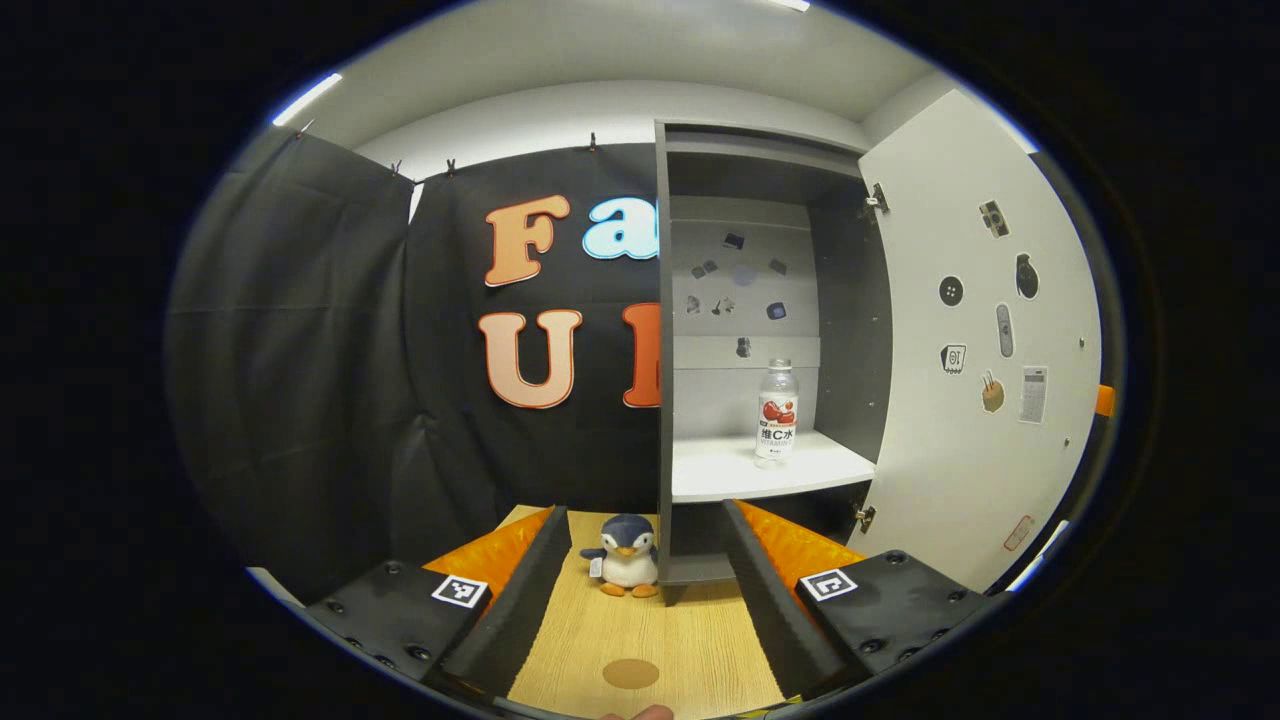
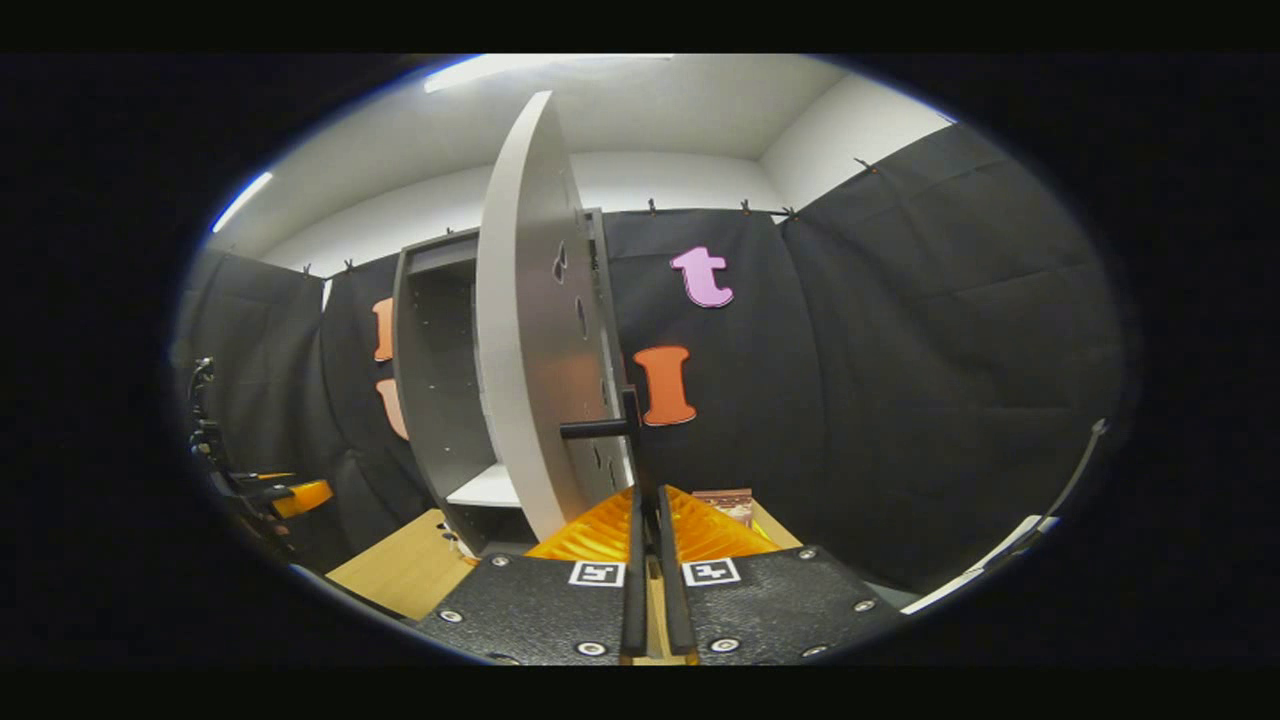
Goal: Open the cabinet door with the right hand, grasp the bottle in the cabinet with the left hand and place it on the coaster, then close the cabinet door with the right hand.
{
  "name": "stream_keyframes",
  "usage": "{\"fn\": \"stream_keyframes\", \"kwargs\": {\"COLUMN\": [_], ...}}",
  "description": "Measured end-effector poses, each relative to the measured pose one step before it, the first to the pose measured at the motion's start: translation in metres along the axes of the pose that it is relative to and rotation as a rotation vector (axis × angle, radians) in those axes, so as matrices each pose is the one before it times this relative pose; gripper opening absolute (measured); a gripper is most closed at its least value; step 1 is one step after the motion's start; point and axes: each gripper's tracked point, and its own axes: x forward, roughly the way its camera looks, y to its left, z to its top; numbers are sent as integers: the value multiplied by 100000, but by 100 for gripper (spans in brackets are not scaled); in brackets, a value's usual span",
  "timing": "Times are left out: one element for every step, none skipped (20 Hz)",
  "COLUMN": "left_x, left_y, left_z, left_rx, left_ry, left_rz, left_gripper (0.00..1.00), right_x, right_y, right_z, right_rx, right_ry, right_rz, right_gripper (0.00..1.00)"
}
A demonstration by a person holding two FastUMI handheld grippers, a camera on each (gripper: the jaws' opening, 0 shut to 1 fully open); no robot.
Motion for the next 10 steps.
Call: {"fn": "stream_keyframes", "kwargs": {"left_x": [793,1108,1169,1319,1523,1542,1706,1420,1710,1709], "left_y": [-839,-882,-813,-1049,-1230,-1188,-985,-1040,-909,-871], "left_z": [150,307,418,304,81,335,182,180,81,109], "left_rx": [8,741,987,548,-189,-502,160,235,31,63], "left_ry": [-418,-637,-1083,-695,-742,-639,-634,-653,-476,-940], "left_rz": [-1610,-1722,-1437,-2221,-2710,-2747,-2416,-2268,-2211,-2732], "left_gripper": [100,100,98,95,98,98,98,98,98,95], "right_x": [-364,-225,-172,-371,-586,-571,-604,-246,-429,-239], "right_y": [-301,-128,-13,-199,-408,-658,-445,-157,183,413], "right_z": [-39,-60,121,44,162,303,328,393,294,230], "right_rx": [38,333,480,-26,-813,-1065,-480,222,647,145], "right_ry": [87,17,-274,-302,-1244,-1397,-1329,-1483,-1314,-1032], "right_rz": [-1365,-1116,-1440,-1650,-3013,-3546,-3198,-2512,-1907,-1394], "right_gripper": [8,16,23,31,39,45,46,56,58,60]}}
